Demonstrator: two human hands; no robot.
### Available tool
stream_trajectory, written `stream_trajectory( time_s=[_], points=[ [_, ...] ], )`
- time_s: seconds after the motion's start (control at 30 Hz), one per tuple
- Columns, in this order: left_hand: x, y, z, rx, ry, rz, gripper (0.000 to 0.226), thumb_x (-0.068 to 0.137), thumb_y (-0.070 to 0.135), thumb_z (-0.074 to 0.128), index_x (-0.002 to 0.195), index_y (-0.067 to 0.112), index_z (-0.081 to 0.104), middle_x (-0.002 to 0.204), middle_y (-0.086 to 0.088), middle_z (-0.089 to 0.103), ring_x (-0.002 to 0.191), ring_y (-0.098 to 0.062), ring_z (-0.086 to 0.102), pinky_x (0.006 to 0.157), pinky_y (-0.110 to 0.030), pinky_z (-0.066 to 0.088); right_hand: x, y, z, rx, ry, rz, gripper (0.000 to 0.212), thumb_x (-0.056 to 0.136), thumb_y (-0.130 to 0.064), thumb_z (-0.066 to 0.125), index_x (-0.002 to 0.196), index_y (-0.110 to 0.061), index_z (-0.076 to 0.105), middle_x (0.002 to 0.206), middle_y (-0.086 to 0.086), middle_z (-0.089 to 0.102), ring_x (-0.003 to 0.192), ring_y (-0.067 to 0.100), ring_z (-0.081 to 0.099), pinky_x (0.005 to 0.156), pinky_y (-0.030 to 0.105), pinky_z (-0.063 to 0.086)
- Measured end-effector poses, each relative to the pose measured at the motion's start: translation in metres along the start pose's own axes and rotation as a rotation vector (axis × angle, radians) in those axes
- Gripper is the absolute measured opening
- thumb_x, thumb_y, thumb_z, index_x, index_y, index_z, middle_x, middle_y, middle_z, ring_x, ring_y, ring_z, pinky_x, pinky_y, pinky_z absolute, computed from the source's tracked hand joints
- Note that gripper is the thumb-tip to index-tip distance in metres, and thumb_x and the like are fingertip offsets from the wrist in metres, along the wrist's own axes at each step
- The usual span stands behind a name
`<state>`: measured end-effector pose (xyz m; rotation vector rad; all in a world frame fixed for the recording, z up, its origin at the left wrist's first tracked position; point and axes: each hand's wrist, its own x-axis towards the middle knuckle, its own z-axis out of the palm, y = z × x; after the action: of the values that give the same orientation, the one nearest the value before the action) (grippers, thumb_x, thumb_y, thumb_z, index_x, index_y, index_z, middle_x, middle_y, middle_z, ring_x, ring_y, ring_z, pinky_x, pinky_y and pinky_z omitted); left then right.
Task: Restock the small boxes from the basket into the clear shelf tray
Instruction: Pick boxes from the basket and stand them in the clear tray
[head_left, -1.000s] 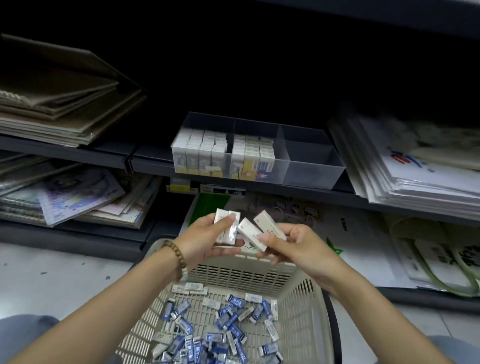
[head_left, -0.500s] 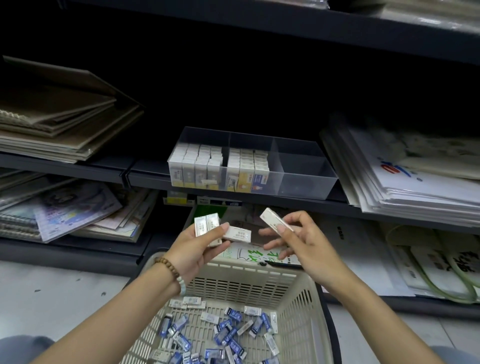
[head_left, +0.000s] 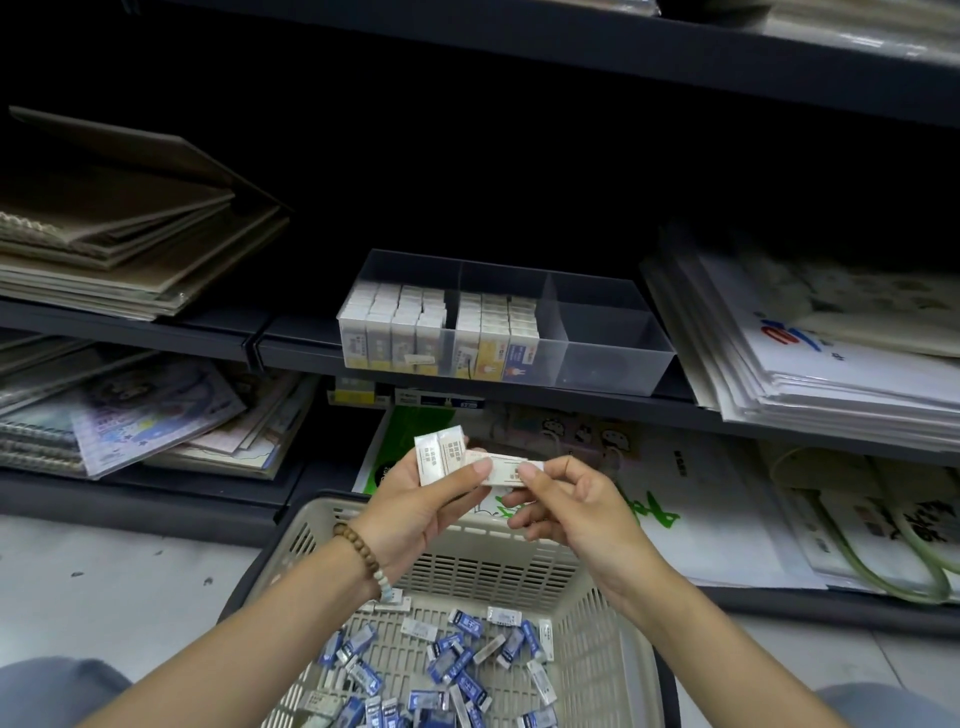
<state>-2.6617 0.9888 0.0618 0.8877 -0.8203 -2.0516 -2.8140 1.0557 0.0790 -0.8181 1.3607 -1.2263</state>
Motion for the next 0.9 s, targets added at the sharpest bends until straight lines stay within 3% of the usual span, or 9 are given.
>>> stream_trajectory(
  time_s=[0.23, 0.33, 0.43, 0.57, 0.7, 0.9],
  points=[
    [0.001, -0.001, 0.000, 0.075, -0.013, -0.002, 0.056, 0.061, 0.018, 0.075, 0.112, 0.004, 0.056, 0.099, -0.010, 0.072, 0.091, -0.019, 0.070, 0.067, -0.018, 0.055, 0.001, 0.007, -0.002, 0.061, -0.004, 0.076, 0.026, 0.081, -0.031, 0.065, 0.101, -0.015, 0.070, 0.086, -0.003, 0.072, 0.076, 0.011, 0.067, 0.068, 0.022, 0.055],
    [0.004, -0.001, -0.001, 0.055, 0.017, -0.068, 0.033, 0.083, 0.020, 0.062, 0.110, 0.002, 0.057, 0.101, -0.015, 0.071, 0.091, -0.025, 0.070, 0.069, -0.023, 0.058, 0.005, -0.003, -0.010, 0.032, 0.011, 0.024, 0.033, 0.077, -0.028, 0.067, 0.106, -0.013, 0.069, 0.093, 0.005, 0.074, 0.080, 0.011, 0.069, 0.069, 0.017, 0.054],
    [0.007, 0.002, -0.003, 0.131, 0.060, -0.122, 0.020, 0.094, 0.014, 0.049, 0.109, 0.003, 0.057, 0.107, -0.019, 0.067, 0.088, -0.027, 0.070, 0.064, -0.025, 0.059, 0.007, -0.019, -0.022, -0.077, -0.093, -0.012, 0.035, 0.072, -0.027, 0.070, 0.104, -0.014, 0.069, 0.094, 0.010, 0.074, 0.079, 0.014, 0.069, 0.070, 0.018, 0.055],
    [0.005, -0.001, -0.004, 0.357, -0.028, -0.144, 0.019, 0.093, 0.014, 0.051, 0.107, 0.007, 0.061, 0.101, -0.012, 0.069, 0.084, -0.017, 0.070, 0.065, -0.025, 0.059, 0.003, -0.022, -0.025, -0.257, -0.227, 0.016, 0.031, 0.071, -0.022, 0.075, 0.101, -0.013, 0.069, 0.097, 0.008, 0.074, 0.085, 0.016, 0.070, 0.071, 0.020, 0.055],
    [0.002, -0.004, -0.002, 0.455, -0.080, -0.119, 0.017, 0.089, 0.016, 0.056, 0.103, 0.010, 0.064, 0.094, -0.008, 0.070, 0.080, -0.012, 0.070, 0.064, -0.022, 0.057, 0.003, -0.018, -0.019, -0.261, -0.155, -0.014, 0.021, 0.079, -0.005, 0.070, 0.100, -0.008, 0.066, 0.095, 0.011, 0.072, 0.075, 0.011, 0.070, 0.063, 0.016, 0.054],
    [-0.002, -0.003, -0.002, 0.703, -0.192, 0.016, 0.028, 0.073, 0.022, 0.075, 0.100, 0.018, 0.067, 0.082, 0.009, 0.072, 0.078, -0.001, 0.068, 0.068, -0.017, 0.054, -0.001, -0.014, -0.016, -0.276, -0.084, -0.041, 0.025, 0.078, -0.004, 0.072, 0.102, -0.006, 0.064, 0.099, 0.018, 0.069, 0.075, 0.016, 0.071, 0.064, 0.017, 0.053]
  ],
)
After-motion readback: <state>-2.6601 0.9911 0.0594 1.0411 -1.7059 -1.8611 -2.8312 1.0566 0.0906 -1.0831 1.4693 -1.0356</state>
